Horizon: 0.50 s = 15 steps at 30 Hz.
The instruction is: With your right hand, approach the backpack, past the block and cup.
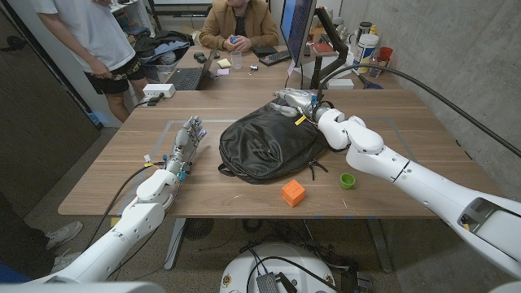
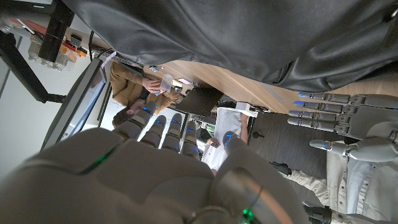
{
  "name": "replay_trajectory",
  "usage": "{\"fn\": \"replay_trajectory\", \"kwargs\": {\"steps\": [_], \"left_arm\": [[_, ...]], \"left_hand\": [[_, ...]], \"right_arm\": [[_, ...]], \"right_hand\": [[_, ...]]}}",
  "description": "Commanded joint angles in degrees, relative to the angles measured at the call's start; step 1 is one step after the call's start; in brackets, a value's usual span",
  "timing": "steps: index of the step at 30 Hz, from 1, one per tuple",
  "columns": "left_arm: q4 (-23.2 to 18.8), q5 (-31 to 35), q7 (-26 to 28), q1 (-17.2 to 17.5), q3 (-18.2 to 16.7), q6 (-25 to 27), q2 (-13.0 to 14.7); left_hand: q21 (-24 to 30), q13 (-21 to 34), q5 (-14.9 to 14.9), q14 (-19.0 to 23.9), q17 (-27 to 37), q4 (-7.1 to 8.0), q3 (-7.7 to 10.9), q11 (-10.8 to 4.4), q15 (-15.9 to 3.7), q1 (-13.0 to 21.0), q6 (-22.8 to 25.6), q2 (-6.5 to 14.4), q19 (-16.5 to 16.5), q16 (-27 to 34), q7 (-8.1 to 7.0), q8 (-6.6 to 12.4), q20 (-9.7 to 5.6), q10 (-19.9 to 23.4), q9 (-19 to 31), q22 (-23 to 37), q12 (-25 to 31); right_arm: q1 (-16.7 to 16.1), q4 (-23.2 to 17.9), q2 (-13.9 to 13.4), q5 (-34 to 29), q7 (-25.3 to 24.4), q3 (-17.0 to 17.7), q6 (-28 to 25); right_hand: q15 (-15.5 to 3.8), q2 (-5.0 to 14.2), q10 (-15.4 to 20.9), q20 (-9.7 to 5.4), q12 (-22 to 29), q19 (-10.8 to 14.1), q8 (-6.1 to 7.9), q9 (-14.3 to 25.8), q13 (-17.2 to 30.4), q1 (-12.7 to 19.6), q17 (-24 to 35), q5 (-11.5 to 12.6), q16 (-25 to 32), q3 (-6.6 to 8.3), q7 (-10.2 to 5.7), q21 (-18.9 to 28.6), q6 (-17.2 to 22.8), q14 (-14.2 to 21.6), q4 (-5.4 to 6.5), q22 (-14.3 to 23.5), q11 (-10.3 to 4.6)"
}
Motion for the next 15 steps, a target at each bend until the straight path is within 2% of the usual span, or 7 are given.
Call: {"fn": "replay_trajectory", "kwargs": {"steps": [1,15], "left_arm": [[0.82,-0.19,-0.49,-0.44,-0.07,-0.11,-0.15],[1.77,-0.05,-0.99,-1.37,0.30,0.00,-0.49]], "left_hand": [[0.31,0.23,0.26,-0.16,0.17,-0.10,-0.09,-0.15,-3.26,0.30,0.15,6.45,0.00,0.08,-0.22,0.26,-3.15,0.26,0.31,0.11,-0.05],[0.33,0.23,0.26,-0.12,0.17,-0.10,-0.11,-0.15,-3.24,0.30,0.16,6.44,0.02,0.09,-0.22,0.25,-3.17,0.26,0.32,0.11,-0.06]], "right_arm": [[1.03,1.55,0.85,-0.12,0.14,-0.86,0.55],[1.21,2.45,1.03,0.20,-0.12,-1.30,0.78]], "right_hand": [[-2.17,0.98,0.00,-4.52,0.04,0.46,-0.22,0.35,0.09,0.72,0.09,0.06,-0.08,-0.06,-0.03,-0.08,-0.16,0.34,-0.16,0.06,0.09],[-2.03,1.06,0.00,-4.37,0.05,0.56,-0.19,0.36,0.09,0.87,0.13,0.02,-0.04,-0.30,0.04,-0.28,-0.26,0.33,-0.13,0.08,0.29]]}}
